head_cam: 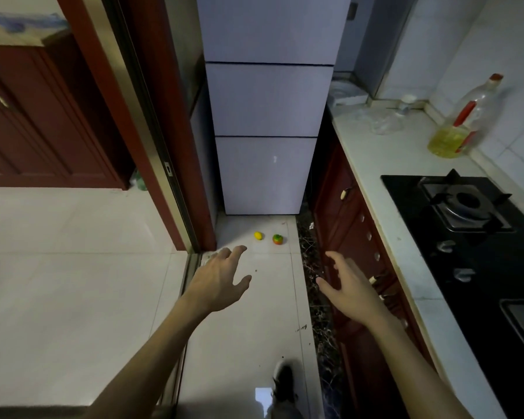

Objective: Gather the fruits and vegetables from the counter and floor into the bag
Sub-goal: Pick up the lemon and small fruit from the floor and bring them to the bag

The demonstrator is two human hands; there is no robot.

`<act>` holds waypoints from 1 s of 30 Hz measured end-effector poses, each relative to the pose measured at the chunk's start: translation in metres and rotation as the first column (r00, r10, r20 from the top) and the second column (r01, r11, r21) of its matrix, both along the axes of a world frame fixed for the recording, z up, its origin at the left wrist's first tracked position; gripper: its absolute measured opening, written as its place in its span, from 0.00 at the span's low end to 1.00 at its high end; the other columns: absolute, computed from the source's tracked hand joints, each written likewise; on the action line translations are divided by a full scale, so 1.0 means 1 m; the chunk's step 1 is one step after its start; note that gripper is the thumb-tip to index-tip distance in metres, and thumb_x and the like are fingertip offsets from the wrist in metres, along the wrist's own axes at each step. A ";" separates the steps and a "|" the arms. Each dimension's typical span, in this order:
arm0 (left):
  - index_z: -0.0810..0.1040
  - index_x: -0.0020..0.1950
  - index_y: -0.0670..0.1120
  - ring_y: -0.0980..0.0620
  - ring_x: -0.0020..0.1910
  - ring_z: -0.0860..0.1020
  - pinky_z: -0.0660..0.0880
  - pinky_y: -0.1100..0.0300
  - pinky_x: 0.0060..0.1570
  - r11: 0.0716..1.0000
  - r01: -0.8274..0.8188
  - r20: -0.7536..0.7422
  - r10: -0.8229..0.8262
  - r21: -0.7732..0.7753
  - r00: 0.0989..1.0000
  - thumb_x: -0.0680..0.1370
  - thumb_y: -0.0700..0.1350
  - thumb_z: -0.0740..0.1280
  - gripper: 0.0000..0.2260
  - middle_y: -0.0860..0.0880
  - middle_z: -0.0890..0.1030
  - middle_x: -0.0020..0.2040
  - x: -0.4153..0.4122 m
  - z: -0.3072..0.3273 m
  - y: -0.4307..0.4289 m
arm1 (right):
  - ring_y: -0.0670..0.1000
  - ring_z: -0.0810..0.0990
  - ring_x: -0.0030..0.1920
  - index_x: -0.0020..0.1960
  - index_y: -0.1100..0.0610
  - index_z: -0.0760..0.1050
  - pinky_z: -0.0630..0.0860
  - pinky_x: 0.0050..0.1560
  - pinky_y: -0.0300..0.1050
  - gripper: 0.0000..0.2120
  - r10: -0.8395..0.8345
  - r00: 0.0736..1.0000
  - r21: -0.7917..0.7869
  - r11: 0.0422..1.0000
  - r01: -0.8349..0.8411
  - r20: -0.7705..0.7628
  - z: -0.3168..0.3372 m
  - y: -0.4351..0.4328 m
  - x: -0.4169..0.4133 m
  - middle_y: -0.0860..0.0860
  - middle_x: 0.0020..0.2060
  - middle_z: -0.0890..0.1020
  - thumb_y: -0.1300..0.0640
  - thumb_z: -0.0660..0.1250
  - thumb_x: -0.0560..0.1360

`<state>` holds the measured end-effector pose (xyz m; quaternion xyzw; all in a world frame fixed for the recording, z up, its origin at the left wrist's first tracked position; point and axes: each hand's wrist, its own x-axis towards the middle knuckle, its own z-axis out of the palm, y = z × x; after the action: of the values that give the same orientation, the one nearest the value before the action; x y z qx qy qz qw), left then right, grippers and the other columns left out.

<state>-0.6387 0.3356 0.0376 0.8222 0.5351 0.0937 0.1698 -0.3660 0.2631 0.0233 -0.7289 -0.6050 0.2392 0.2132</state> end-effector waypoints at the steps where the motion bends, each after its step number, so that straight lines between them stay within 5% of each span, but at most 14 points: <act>1: 0.59 0.73 0.51 0.45 0.58 0.74 0.76 0.51 0.51 1.000 -0.006 0.001 0.006 -0.004 1.000 0.76 0.57 0.63 0.27 0.47 0.74 0.61 0.001 -0.003 0.011 | 0.53 0.73 0.60 0.71 0.45 0.59 0.75 0.57 0.52 0.27 0.007 1.000 -0.008 1.000 -0.007 0.008 -0.004 0.013 0.002 0.52 0.57 0.72 0.43 0.64 0.75; 14: 0.59 0.73 0.49 0.46 0.59 0.74 0.75 0.56 0.51 0.995 -0.052 -0.097 0.043 -0.086 0.994 0.77 0.57 0.64 0.28 0.45 0.74 0.62 0.046 -0.040 0.184 | 0.54 0.72 0.64 0.71 0.50 0.61 0.73 0.60 0.53 0.28 0.113 0.994 -0.147 0.983 -0.112 -0.003 -0.056 0.210 0.060 0.54 0.62 0.73 0.45 0.65 0.75; 30: 0.58 0.73 0.50 0.43 0.62 0.74 0.78 0.50 0.55 0.981 -0.021 -0.166 -0.011 -0.191 0.986 0.77 0.58 0.62 0.29 0.44 0.73 0.66 0.069 -0.104 0.338 | 0.55 0.72 0.64 0.72 0.49 0.60 0.74 0.60 0.52 0.29 0.123 0.991 -0.291 0.948 -0.132 -0.049 -0.110 0.367 0.084 0.56 0.62 0.72 0.44 0.64 0.75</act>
<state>-0.5695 0.6735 -0.0661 0.8055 0.5562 -0.0272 0.2029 -0.2822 0.6297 -0.0862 -0.7082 -0.6053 0.3505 0.0961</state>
